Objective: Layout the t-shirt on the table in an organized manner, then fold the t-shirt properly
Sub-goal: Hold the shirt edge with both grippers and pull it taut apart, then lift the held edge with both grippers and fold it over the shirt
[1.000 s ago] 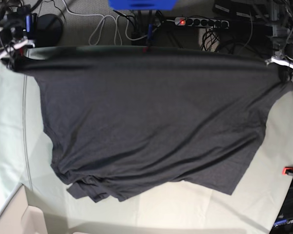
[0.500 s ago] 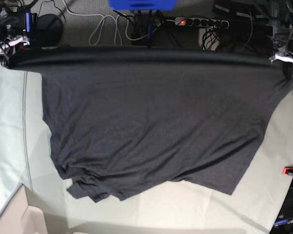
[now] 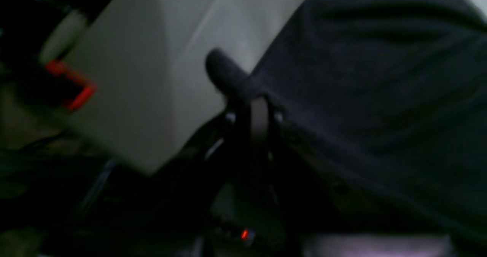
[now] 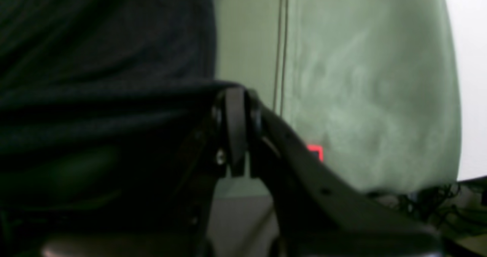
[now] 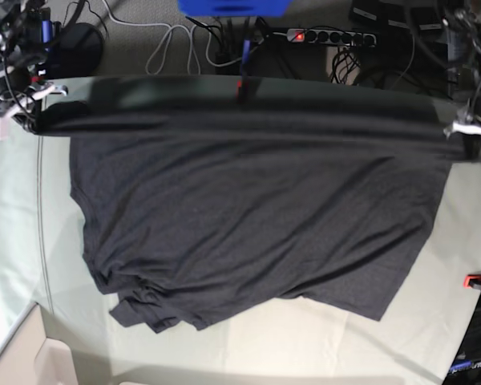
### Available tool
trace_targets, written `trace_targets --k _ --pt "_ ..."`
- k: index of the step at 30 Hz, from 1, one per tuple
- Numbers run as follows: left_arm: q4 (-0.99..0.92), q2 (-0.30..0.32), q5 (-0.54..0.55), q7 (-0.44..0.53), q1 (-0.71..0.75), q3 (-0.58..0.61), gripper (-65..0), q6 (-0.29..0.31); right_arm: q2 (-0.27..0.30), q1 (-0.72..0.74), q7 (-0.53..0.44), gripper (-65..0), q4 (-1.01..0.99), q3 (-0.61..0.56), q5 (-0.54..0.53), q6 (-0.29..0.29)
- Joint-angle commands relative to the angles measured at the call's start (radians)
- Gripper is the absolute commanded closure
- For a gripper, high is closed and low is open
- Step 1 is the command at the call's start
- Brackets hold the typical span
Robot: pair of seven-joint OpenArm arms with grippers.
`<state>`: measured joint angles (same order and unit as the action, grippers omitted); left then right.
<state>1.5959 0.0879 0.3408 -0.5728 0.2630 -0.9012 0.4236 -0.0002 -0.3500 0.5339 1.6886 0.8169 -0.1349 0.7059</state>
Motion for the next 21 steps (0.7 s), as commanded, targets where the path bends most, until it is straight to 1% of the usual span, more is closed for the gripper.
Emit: trace_targets --k 1,3,6,9,12,16,21 --pt "-0.001 0.017 -0.024 0.024 -0.018 -0.006 -0.4 -0.006 0.016 0.016 -0.019 0.0 -0.005 0.009 0.001 -0.008" --pt "-0.025 0.014 -0.07 0.024 -0.052 -0.006 -0.4 -0.006 0.036 0.03 -0.019 0.0 -0.032 0.008 0.002 -0.008" --pt "-0.041 0.01 -0.111 0.024 -0.089 -0.006 -0.4 -0.006 0.042 0.047 -0.019 0.0 -0.04 0.009 0.013 -0.008" --pt "-0.025 0.008 -0.11 0.024 -0.092 -0.006 -0.4 -0.006 0.045 0.049 -0.021 0.0 -0.037 0.014 0.014 -0.008" --pt "-0.022 0.011 -0.116 0.024 -0.09 -0.006 -0.4 -0.006 0.068 0.03 -0.021 0.0 -0.029 0.014 0.013 -0.008" --pt "-0.021 0.014 -0.11 0.024 -0.086 -0.006 -0.4 -0.006 0.07 0.03 -0.024 0.0 -0.029 0.014 0.01 -0.008" --pt "0.068 -0.004 -0.107 0.024 -0.072 -0.008 -0.2 -0.006 0.064 0.001 -0.021 0.0 0.083 0.015 0.01 -0.008"
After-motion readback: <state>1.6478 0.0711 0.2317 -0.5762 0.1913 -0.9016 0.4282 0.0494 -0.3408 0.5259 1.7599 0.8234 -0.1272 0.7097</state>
